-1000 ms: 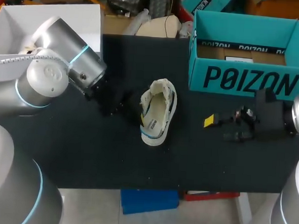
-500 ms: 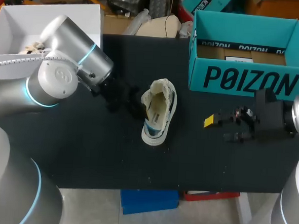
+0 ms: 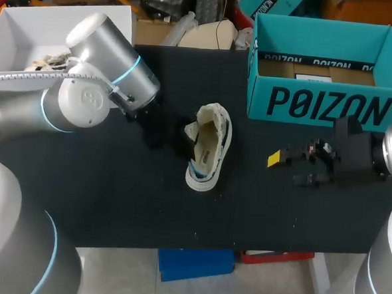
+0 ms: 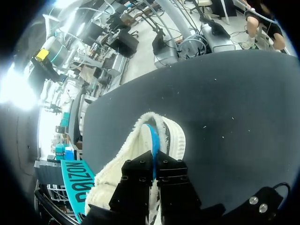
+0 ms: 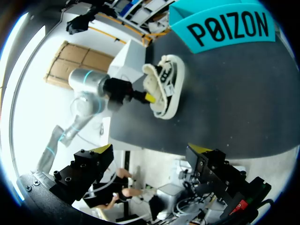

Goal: Take the shoe out of the shoebox, open the shoe tongue, remove and reinsert the insole, then place the shoe into the shoebox

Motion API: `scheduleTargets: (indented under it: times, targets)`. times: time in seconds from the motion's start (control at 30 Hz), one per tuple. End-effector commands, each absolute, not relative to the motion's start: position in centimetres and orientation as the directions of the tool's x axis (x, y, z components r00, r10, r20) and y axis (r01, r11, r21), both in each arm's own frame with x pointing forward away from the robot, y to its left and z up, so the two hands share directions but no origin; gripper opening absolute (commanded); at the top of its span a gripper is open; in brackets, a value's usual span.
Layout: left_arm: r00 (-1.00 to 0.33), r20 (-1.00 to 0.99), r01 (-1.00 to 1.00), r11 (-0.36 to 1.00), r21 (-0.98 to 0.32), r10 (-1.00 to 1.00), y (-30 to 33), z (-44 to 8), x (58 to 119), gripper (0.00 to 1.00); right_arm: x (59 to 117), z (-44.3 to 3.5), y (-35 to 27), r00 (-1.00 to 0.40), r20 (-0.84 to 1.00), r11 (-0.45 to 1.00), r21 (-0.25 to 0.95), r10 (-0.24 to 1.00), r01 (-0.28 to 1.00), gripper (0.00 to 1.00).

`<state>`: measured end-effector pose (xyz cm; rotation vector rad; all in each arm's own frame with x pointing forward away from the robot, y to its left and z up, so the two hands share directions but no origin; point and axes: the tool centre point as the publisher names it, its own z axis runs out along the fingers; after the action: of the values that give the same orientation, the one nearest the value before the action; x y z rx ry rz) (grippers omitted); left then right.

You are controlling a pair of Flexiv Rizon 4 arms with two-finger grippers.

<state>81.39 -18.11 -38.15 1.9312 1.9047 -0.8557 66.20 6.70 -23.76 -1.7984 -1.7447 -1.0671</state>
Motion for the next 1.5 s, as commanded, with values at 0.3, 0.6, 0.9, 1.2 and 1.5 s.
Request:
scheduleTargets:
  times: [0.3,0.6,0.9,1.2,1.5]
  targets:
    - [0.015,-0.469,0.971,-0.125,-0.203,0.883,-19.0,-39.9,80.2,0.00,66.2,-23.7,6.7,-0.079,0.755,-0.128,0.211,0.651,0.969,1.00]
    - [0.014,-0.451,0.975,-0.112,-0.191,0.892,-18.3,-40.0,80.3,0.33,66.2,-23.7,6.7,-0.079,0.755,-0.128,0.211,0.651,0.969,1.00]
    - [0.055,-0.468,0.986,-0.122,-0.113,0.882,-18.0,-37.0,81.3,0.83,66.2,-23.7,6.7,-0.079,0.755,-0.128,0.211,0.651,0.969,1.00]
    - [0.160,-0.444,0.983,-0.184,-0.011,0.882,-19.1,-35.8,81.6,0.00,66.2,-23.7,6.7,-0.079,0.755,-0.128,0.211,0.651,0.969,1.00]
    - [0.237,-0.346,0.968,-0.249,0.011,0.908,-19.0,-36.5,80.7,0.00,66.2,-23.7,6.7,-0.079,0.755,-0.128,0.211,0.651,0.969,1.00]
